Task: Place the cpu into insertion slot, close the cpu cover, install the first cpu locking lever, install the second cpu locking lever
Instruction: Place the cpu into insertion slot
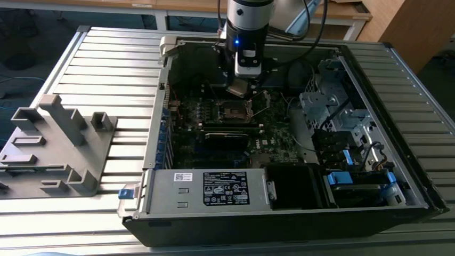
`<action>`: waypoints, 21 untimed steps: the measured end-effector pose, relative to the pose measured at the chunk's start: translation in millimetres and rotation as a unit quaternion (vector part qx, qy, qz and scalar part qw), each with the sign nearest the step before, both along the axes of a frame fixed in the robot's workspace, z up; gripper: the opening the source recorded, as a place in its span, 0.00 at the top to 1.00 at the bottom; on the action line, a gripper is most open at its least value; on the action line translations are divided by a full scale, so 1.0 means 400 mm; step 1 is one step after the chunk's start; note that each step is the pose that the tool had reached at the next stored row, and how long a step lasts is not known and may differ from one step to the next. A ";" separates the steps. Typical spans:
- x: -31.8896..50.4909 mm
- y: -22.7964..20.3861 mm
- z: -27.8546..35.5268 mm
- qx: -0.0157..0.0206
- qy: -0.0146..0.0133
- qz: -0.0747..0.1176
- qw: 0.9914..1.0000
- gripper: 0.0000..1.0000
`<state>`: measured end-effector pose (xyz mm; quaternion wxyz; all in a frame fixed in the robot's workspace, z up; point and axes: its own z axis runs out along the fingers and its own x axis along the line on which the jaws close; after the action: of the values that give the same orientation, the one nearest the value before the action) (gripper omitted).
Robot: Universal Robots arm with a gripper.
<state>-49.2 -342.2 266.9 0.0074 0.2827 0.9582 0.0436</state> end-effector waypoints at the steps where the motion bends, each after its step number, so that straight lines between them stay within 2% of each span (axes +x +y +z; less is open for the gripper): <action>1: 0.000 0.000 0.000 0.000 0.000 -0.009 1.000 0.46; 5: 0.000 0.000 -0.003 0.000 0.000 -0.045 0.999 0.46; 8: 0.000 0.000 -0.004 0.000 0.000 -0.072 0.997 0.46; 12: 0.000 0.000 -0.006 0.000 0.000 -0.108 0.994 0.46; 16: 0.000 0.000 -0.007 0.000 0.000 -0.143 0.990 0.46; 20: 0.000 0.000 -0.008 0.000 0.000 -0.163 0.987 0.46; 21: 0.000 0.000 -0.008 0.000 0.000 -0.164 0.986 0.46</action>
<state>-49.2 -342.3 263.8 0.0144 0.4358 0.8989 0.0418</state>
